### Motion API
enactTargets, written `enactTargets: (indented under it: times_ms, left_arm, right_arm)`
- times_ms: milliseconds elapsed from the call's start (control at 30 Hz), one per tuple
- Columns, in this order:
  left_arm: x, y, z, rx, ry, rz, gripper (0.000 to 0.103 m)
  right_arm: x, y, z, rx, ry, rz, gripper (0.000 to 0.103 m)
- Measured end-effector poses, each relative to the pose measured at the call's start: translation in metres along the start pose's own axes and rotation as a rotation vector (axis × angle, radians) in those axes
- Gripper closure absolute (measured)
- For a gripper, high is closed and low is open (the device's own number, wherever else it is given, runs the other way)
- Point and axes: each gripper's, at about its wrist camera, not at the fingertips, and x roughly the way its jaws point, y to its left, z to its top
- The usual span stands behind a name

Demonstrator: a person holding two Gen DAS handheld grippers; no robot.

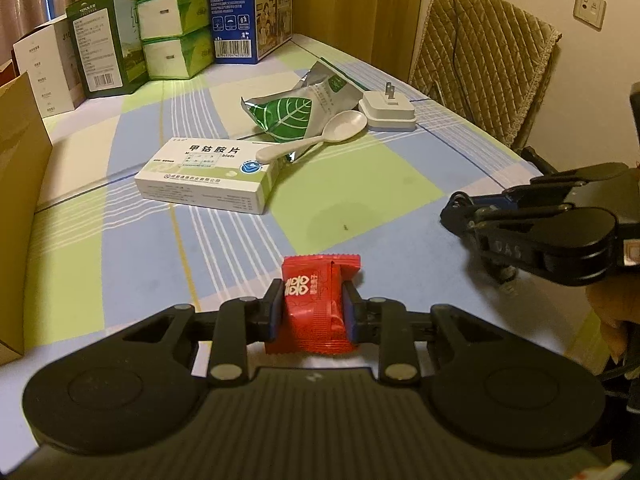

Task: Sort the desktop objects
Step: 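Lift and carry the candy packet and cable toward the cardboard box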

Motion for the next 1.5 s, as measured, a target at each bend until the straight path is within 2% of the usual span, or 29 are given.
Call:
enactTargets:
  times_ms: [333,900,1500]
  left_arm:
    - [-0.019,-0.002,0.001,-0.014,-0.02,0.008,0.078]
    - [-0.078,0.008,0.009,-0.051,-0.094,0.061,0.078]
    - [-0.133,0.026,0.003,-0.103,-0.13,0.127,0.078]
  right_arm:
    - [-0.032,0.006,0.014,0.013,-0.05,0.01,0.096]
    - [-0.085,0.035,0.04,-0.017,-0.145,0.037,0.097]
    - [-0.121,0.075,0.049,-0.049,-0.181,0.108,0.097]
